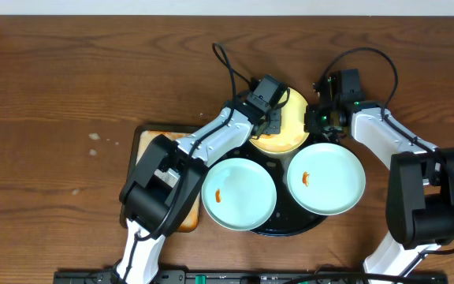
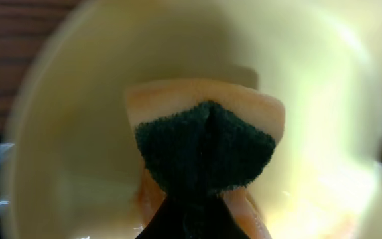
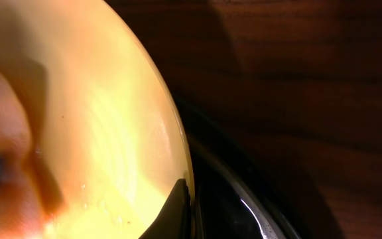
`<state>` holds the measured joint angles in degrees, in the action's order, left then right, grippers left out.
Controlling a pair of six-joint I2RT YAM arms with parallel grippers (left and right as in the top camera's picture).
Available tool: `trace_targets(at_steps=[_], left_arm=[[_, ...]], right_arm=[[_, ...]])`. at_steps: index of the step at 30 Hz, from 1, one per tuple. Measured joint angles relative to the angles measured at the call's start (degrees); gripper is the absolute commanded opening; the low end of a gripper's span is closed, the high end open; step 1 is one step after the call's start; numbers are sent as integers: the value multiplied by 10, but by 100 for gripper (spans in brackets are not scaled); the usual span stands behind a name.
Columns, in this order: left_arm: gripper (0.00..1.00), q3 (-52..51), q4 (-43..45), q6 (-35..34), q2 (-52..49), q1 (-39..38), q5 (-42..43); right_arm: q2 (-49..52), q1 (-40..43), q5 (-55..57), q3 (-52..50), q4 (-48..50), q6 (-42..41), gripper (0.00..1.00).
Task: Clean dirty plates on tray and stack at the side
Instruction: 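Wipe the yellow plate with the sponge in the left gripper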
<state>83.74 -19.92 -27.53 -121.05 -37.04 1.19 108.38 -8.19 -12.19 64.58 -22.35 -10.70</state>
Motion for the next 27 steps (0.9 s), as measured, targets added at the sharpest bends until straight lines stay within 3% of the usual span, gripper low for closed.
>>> trace_targets(at_steps=[10, 21, 27], left_arm=[[8, 23, -74, 36, -1, -2, -132], [8, 162, -248, 21, -17, 3, -186], [8, 170, -305, 3, 4, 13, -196]], right_arm=[[0, -1, -8, 2, -7, 0, 1], [0, -10, -4, 2, -14, -2, 1], [-3, -10, 9, 2, -17, 8, 1]])
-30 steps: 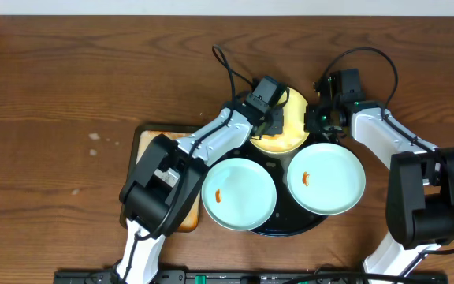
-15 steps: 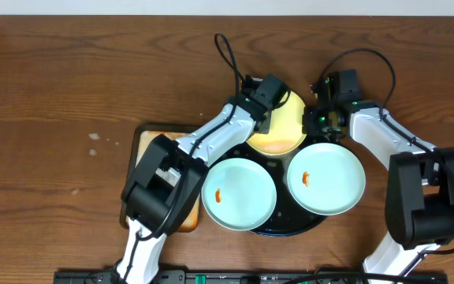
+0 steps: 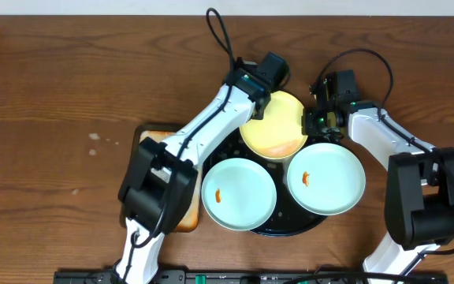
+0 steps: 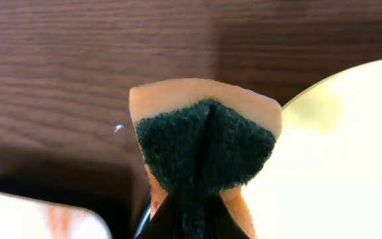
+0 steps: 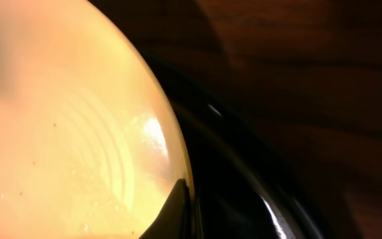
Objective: Clean dirty plates on tray and stack at the side
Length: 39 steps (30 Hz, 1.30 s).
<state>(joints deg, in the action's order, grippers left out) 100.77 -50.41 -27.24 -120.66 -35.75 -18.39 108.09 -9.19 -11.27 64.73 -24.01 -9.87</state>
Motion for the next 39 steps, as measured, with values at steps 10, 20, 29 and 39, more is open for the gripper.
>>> trace_targets(at_steps=[10, 20, 29, 39], left_arm=[[8, 0, -140, -36, 118, 50, 49], [8, -99, -189, -25, 314, 163, 116], [8, -264, -139, -8, 397, 202, 131], [9, -356, -98, 1, 395, 210, 136]], right_arm=[[-83, 0, 47, -2, -7, 48, 1], [-213, -60, 180, -3, -48, 92, 1], [-234, -192, 394, -3, -63, 124, 1], [-234, -329, 624, -3, -66, 156, 1]])
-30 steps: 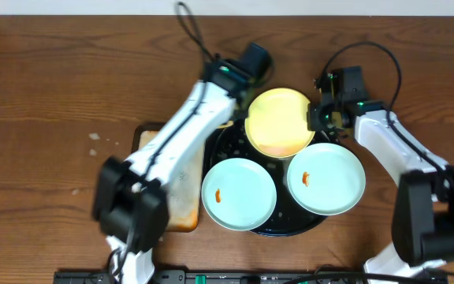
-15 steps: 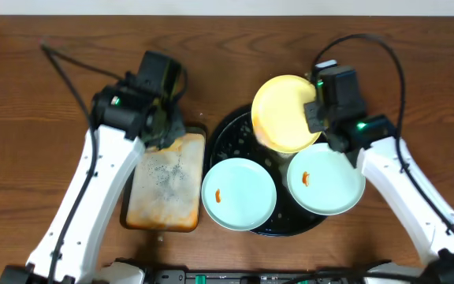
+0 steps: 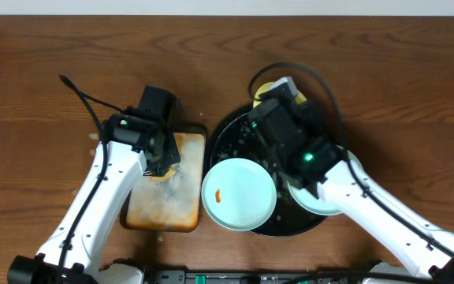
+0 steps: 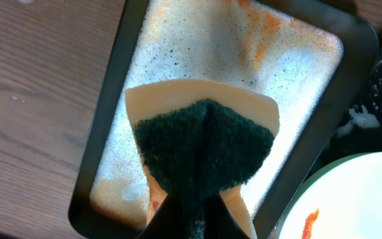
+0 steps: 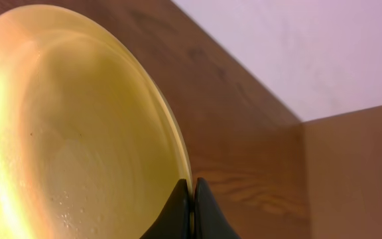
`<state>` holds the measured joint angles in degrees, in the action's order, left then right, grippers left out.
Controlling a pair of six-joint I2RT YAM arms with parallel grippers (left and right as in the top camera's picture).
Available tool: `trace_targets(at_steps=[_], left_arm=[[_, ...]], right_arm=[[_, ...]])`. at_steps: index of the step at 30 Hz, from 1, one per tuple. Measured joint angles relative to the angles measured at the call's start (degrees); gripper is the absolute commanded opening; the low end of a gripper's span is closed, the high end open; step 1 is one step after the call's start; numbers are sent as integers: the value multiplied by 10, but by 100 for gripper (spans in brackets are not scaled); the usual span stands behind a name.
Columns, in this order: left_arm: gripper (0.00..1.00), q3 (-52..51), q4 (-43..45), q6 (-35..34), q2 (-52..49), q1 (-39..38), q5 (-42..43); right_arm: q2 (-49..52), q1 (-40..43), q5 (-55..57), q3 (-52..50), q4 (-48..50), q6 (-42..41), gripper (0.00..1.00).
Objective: Clean dirty plates on tray and stack at the side
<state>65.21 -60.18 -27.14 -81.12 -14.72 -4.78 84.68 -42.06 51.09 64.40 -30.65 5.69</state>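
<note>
My left gripper (image 4: 194,212) is shut on the folded orange-and-green sponge (image 4: 201,143), which hangs over the foamy rectangular tray (image 4: 244,60) at the left (image 3: 164,197). The right gripper (image 5: 191,192) is shut on the rim of the yellow plate (image 5: 65,133), held up and tilted; overhead only its edge (image 3: 269,85) peeks out behind the raised right arm. A pale blue plate (image 3: 239,193) with an orange smear lies on the round black tray (image 3: 231,138). The second blue plate (image 3: 351,170) is mostly hidden under the right arm.
The rectangular tray's dark rim (image 4: 111,86) borders bare wooden table (image 3: 38,95) at the left, with a few white specks on it. Foam flecks dot the round tray's bare part (image 4: 377,99). A pale wall and a wooden edge show behind the yellow plate.
My left gripper has moved with the sponge from beyond the yellow plate to above the foamy rectangular tray. The right gripper has lifted the yellow plate off the round tray, the arm now over the tray's middle.
First the sponge was pressed on the yellow plate while my right gripper pinched that plate's rim on the round tray. Then the sponge was off the plate, past its far edge. Now the sponge is over the foamy tray and the yellow plate is held up, tilted.
</note>
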Motion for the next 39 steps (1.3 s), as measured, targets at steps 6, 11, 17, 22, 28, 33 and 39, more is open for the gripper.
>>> trace_targets(at_steps=[6, 11, 17, 22, 28, 33, 39], left_arm=[[9, 0, 0, 0, 0, 0, 0], [9, 0, 0, 0, 0, 2, 0], [12, 0, 0, 0, 0, 11, 0], [13, 0, -1, 0, 0, 11, 0], [13, 0, -3, 0, 0, 11, 0], [13, 0, -3, 0, 0, 11, 0], [13, 0, -3, 0, 0, 11, 0]], right_arm=[[0, -52, 72, 0, -4, 6, 1], [0, -64, 120, 0, -4, 8, 1], [0, -66, 139, 0, -5, 8, 1], [0, -66, 144, 0, -4, 8, 1], [0, -66, 144, 0, -4, 8, 1], [0, -66, 144, 0, -4, 8, 1], [0, -66, 145, 0, -4, 8, 1]])
